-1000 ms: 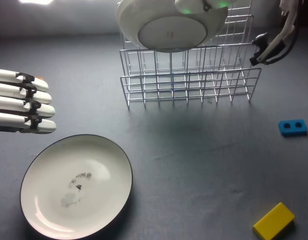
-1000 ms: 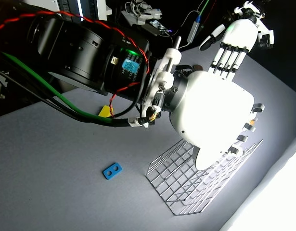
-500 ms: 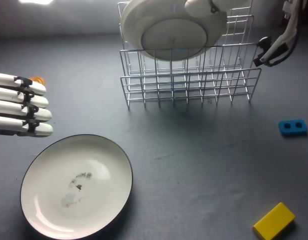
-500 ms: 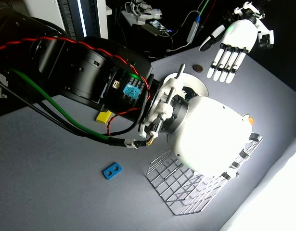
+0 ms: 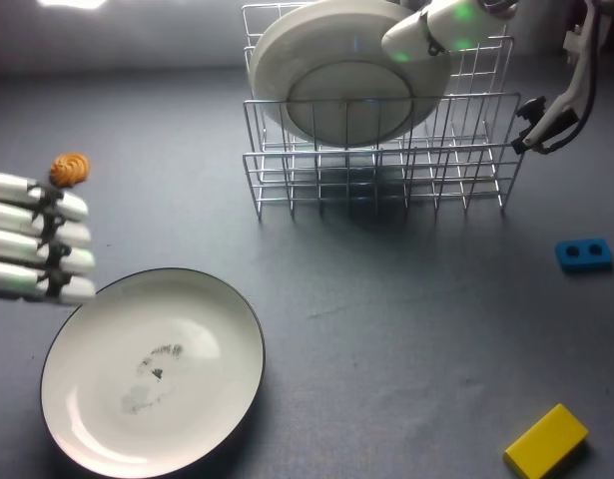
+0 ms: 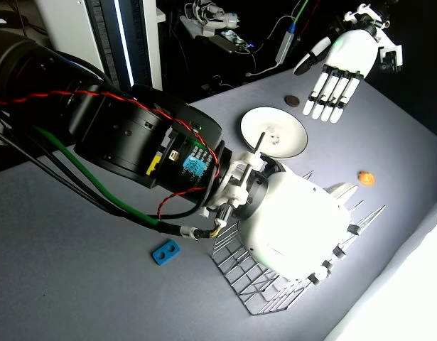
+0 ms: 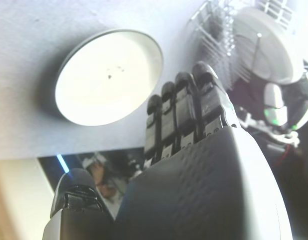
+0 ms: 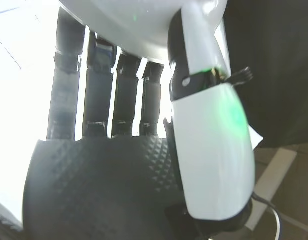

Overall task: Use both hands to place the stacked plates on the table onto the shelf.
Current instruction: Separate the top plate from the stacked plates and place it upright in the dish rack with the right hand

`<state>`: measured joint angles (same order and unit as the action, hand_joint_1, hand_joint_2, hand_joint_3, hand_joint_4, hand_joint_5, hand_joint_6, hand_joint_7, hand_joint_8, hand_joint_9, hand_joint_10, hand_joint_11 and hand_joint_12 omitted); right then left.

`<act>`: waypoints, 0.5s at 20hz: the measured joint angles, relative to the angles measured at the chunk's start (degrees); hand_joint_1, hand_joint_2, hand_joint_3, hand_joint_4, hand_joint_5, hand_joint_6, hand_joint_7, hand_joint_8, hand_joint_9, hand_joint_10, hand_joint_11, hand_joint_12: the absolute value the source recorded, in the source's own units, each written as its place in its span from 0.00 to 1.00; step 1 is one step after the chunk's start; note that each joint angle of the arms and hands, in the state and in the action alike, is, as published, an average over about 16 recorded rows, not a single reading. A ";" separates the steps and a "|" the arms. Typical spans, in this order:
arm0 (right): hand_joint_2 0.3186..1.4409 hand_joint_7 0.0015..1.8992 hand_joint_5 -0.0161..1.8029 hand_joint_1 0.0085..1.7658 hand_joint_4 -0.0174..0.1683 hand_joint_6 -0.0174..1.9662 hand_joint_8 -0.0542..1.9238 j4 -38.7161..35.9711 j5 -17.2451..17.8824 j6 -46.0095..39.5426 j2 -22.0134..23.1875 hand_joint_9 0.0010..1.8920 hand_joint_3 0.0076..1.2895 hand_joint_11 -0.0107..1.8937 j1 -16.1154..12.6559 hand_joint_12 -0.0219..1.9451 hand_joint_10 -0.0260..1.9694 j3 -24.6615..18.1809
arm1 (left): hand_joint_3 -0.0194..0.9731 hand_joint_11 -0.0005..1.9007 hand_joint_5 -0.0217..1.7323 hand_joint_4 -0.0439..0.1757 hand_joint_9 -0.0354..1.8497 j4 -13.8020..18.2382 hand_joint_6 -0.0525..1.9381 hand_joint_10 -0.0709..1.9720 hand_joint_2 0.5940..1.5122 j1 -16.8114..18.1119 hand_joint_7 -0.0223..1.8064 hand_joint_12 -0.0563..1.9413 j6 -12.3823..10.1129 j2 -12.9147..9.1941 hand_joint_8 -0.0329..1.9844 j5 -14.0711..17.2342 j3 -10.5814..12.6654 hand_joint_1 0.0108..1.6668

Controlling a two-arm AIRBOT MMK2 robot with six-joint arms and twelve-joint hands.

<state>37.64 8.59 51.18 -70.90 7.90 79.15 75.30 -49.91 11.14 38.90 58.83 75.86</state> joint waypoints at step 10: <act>0.71 0.49 0.47 0.61 0.08 0.18 0.11 0.25 -0.36 -0.19 -0.05 0.48 0.01 0.26 0.15 0.54 0.03 -0.22 | 0.04 0.01 0.11 0.22 0.10 0.74 0.03 0.04 0.53 -4.68 0.10 0.15 0.04 0.47 0.02 -0.58 -1.85 0.01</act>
<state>37.89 8.23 50.99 -70.95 8.05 78.93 76.04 -54.59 11.18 39.37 58.25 74.01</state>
